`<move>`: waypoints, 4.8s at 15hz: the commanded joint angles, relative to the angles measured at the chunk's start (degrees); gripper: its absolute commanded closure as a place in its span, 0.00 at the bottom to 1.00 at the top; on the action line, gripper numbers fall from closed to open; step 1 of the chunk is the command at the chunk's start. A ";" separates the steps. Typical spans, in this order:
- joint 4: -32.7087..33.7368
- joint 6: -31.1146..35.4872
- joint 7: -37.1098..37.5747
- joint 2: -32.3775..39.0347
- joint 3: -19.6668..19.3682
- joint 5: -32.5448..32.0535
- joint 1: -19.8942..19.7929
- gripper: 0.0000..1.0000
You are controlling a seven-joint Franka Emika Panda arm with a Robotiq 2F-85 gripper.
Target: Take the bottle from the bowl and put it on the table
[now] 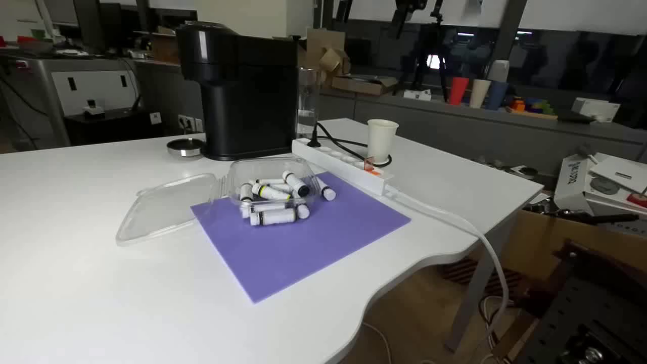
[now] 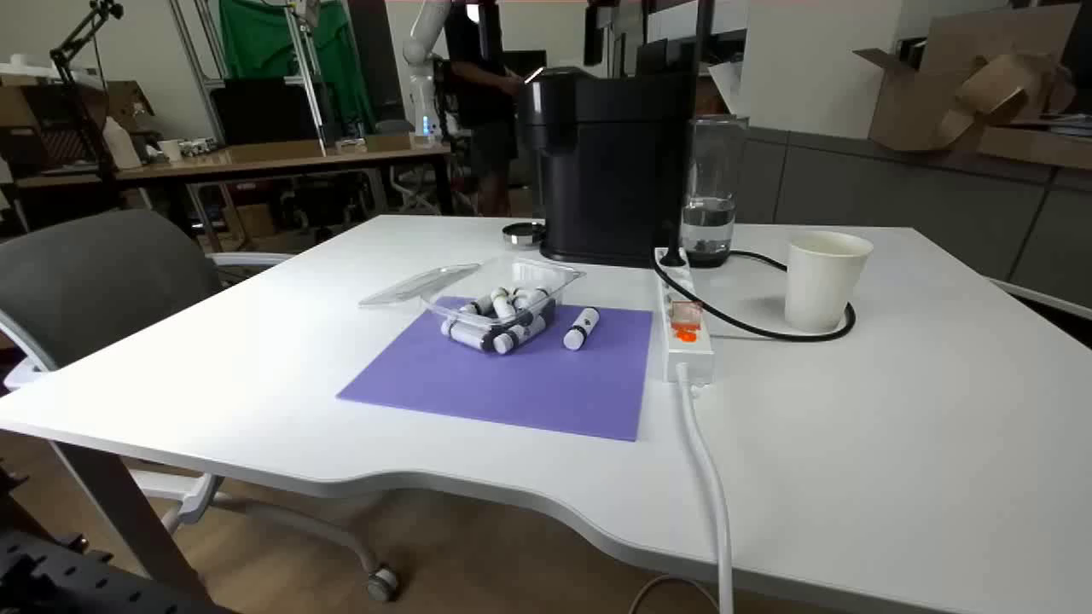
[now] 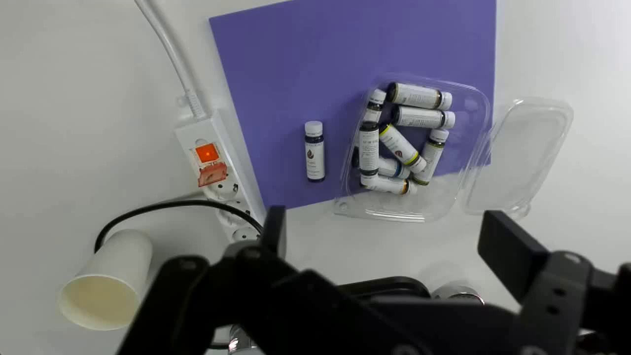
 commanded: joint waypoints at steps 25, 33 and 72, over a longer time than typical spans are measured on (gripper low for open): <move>14.85 1.14 -27.02 27.12 9.81 0.46 0.59 0.00; 13.68 3.51 -27.13 28.95 12.24 -2.67 -0.40 0.00; 16.04 16.34 -20.08 35.46 20.29 -8.44 -5.45 0.93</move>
